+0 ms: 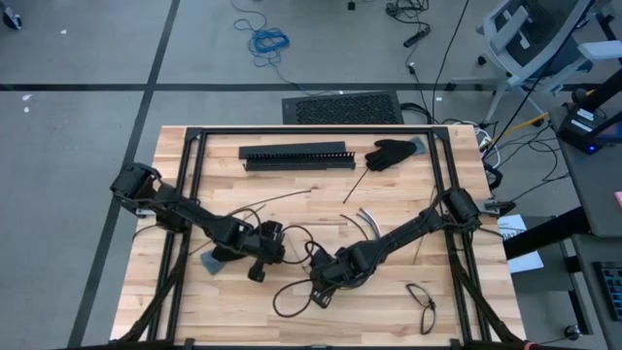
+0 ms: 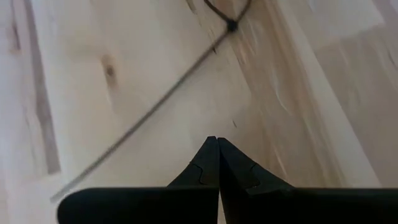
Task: Ziptie cables
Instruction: Wrap the cable wires using a zip tie
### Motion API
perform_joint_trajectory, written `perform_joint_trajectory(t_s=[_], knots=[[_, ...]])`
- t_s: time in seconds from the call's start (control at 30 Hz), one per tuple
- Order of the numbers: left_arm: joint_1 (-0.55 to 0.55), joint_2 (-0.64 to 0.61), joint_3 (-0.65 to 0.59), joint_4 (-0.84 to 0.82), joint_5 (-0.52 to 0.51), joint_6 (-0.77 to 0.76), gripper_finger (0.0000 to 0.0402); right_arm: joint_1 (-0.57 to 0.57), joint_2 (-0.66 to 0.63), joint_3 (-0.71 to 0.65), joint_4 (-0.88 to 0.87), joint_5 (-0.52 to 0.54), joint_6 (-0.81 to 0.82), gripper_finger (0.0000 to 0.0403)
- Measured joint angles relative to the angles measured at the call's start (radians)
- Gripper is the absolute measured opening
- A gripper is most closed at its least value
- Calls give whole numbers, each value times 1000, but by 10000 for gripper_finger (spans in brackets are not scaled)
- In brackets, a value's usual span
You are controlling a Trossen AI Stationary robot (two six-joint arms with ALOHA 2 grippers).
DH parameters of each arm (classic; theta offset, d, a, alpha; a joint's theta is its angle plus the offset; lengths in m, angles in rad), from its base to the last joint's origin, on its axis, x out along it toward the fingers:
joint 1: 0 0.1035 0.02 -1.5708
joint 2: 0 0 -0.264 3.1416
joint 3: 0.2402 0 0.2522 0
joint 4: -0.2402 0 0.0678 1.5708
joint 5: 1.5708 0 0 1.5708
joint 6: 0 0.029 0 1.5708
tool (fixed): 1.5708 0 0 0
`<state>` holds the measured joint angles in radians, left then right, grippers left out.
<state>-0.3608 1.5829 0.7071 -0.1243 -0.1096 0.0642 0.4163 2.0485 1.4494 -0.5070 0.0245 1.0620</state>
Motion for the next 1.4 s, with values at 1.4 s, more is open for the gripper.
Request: perform_joint_trajectory(t_s=[1.4], knots=[[-45, -134, -211, 83, -141, -156, 0, 7, 97, 152, -316, 1, 55, 10]])
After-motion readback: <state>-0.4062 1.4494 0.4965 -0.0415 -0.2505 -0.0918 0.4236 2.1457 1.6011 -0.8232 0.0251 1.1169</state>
